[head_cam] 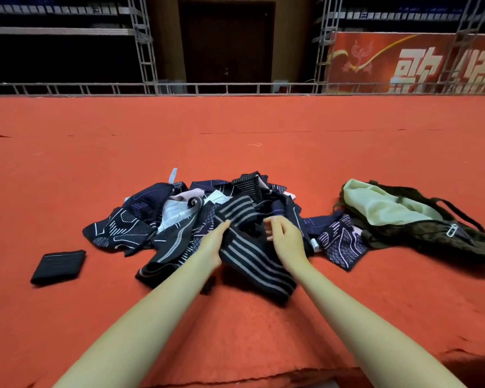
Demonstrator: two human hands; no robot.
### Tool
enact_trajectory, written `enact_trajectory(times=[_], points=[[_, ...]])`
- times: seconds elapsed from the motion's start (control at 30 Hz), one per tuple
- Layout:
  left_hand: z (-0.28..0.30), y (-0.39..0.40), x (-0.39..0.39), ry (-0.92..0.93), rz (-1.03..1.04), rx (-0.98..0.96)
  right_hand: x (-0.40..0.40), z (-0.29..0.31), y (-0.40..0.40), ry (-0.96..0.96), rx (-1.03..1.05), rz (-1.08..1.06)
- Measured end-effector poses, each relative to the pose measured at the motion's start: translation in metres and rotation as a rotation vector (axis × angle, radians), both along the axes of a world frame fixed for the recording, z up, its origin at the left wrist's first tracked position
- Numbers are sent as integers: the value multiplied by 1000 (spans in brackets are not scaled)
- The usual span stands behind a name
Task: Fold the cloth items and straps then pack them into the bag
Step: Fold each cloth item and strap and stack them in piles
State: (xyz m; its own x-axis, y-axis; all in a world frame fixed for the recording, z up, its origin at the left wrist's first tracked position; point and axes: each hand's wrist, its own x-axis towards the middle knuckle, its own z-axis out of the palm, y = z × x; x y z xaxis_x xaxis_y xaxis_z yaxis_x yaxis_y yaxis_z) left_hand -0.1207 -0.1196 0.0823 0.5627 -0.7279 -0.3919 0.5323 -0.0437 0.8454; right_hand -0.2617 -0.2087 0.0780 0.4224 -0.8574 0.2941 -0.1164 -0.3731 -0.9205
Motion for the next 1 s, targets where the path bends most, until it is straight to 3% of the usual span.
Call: enact_trajectory(times=[0.13,0.3,0.5,0.67,0.9,1.0], points=[[-16,11,32,-192,218,18,26,16,-20,46,-143,-37],[-15,28,59,-267,309,-37,62,5,-52,378,-275,104],[0,17,78,-24,319,-218,81,-16,-87,676,-483,113],[4,28,124,278,464,-338,85,-27,-101,712,-472,66],[16,67,135,14,333,-243,90,-28,-86,760,-466,31],[35,77,120,-151,223,-254,92,-15,-57,607,-481,-58]])
